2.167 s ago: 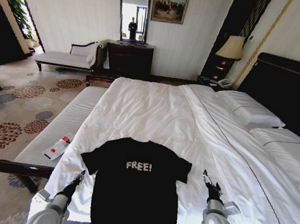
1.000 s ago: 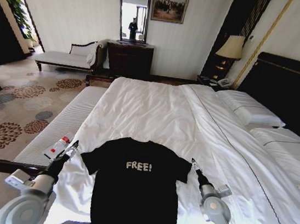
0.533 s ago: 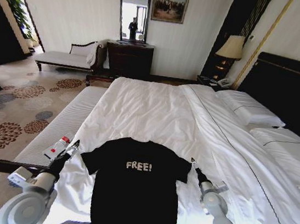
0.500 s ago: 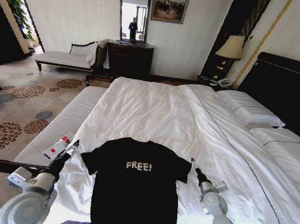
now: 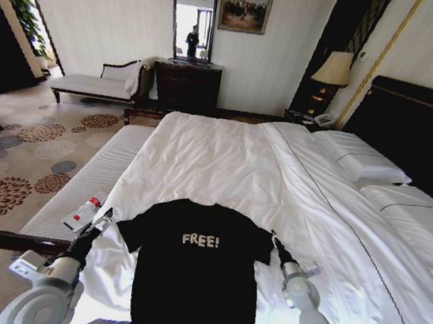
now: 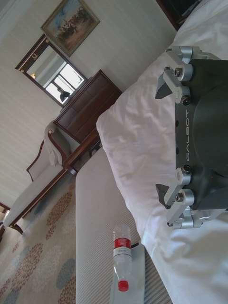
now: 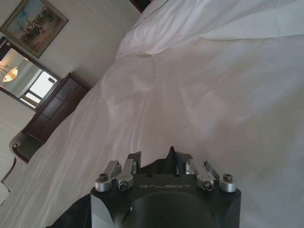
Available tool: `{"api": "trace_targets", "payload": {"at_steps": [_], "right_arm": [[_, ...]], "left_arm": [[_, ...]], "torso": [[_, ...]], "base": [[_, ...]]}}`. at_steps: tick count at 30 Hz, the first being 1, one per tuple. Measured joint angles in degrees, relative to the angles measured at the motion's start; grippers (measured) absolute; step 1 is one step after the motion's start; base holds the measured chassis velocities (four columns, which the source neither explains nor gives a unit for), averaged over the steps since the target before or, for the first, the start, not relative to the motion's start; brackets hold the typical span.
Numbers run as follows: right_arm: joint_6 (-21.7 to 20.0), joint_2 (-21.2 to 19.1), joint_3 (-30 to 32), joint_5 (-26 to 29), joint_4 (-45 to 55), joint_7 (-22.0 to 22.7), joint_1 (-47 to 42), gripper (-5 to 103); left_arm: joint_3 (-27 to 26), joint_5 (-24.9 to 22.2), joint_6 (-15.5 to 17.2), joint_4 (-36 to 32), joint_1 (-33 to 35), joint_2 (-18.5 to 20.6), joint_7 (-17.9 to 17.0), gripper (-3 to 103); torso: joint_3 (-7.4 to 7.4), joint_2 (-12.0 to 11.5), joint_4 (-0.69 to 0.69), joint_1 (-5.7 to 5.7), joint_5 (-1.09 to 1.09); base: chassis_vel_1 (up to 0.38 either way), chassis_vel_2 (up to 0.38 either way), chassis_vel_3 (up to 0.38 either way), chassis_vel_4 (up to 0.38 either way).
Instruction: Fold the clothes on the bed.
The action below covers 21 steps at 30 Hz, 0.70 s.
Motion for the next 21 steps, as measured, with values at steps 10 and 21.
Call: {"api": "trace_targets", "payload": {"at_steps": [10, 21], "right_arm": [[0.3, 1.1, 0.6, -0.3, 1.4, 0.2, -0.9, 12], [4.0, 1.8, 0.6, -4.5, 6.7, 0.2, -3.5, 0]], "left_arm": [[-0.6, 0.9, -0.3, 0.7, 1.2, 0.4, -0.1, 100], [-0.7, 1.8, -0.6, 0.2, 2.7, -0.3, -0.1, 100]], "torso": [[0.00, 0.0, 0.00, 0.00, 0.00], [0.00, 0.0, 0.00, 0.00, -0.01]], "base": [[0.000, 0.000, 0.000, 0.000], [0.000, 0.000, 0.000, 0.000]]}}
